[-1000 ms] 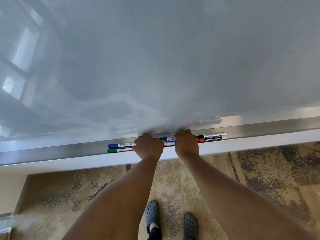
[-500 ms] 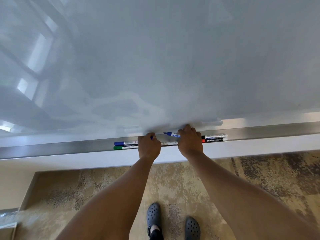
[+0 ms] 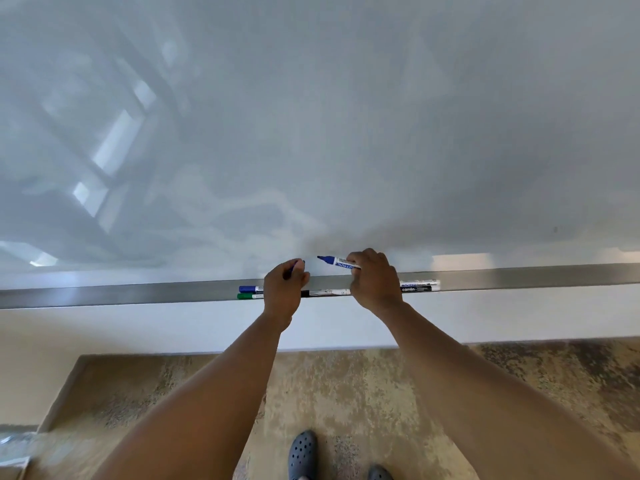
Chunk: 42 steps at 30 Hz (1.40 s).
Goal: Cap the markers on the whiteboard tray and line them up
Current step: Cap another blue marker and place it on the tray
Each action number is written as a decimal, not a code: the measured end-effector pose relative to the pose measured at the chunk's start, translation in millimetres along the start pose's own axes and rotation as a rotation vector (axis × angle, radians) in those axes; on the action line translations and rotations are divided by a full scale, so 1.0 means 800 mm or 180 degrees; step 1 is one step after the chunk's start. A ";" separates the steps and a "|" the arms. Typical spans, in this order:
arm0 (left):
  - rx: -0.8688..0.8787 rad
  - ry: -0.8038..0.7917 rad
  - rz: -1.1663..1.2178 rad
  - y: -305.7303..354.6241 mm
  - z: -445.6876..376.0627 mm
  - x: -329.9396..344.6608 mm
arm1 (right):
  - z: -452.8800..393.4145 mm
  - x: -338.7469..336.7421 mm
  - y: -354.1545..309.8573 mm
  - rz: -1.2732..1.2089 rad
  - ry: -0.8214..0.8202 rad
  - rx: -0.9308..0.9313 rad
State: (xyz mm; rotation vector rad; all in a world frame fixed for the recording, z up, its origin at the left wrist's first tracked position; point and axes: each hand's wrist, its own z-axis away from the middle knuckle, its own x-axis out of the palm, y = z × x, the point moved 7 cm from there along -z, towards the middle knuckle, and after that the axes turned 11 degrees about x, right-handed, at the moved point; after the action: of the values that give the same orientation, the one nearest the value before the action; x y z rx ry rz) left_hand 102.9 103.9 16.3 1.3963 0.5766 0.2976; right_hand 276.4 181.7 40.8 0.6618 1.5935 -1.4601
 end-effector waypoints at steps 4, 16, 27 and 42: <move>0.0226 0.0150 0.0362 0.034 0.007 -0.020 | 0.008 -0.032 -0.016 -0.0413 0.0149 -0.0152; 0.0858 -0.0140 0.0192 0.118 0.016 -0.040 | 0.022 -0.091 -0.066 -0.0322 0.0534 -0.0731; 0.1382 -0.0396 -0.0517 0.156 0.016 -0.032 | 0.023 -0.122 -0.084 -0.0102 0.0790 -0.1034; 0.0822 -0.0207 0.1221 0.181 0.015 -0.046 | 0.030 -0.172 -0.111 -0.0702 0.0962 -0.1599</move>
State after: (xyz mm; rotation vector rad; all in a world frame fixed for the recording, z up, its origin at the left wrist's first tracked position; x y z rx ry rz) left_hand 98.6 99.3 166.3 1.7612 0.2959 0.4952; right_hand 276.1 164.4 205.3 0.4334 2.2236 -1.0685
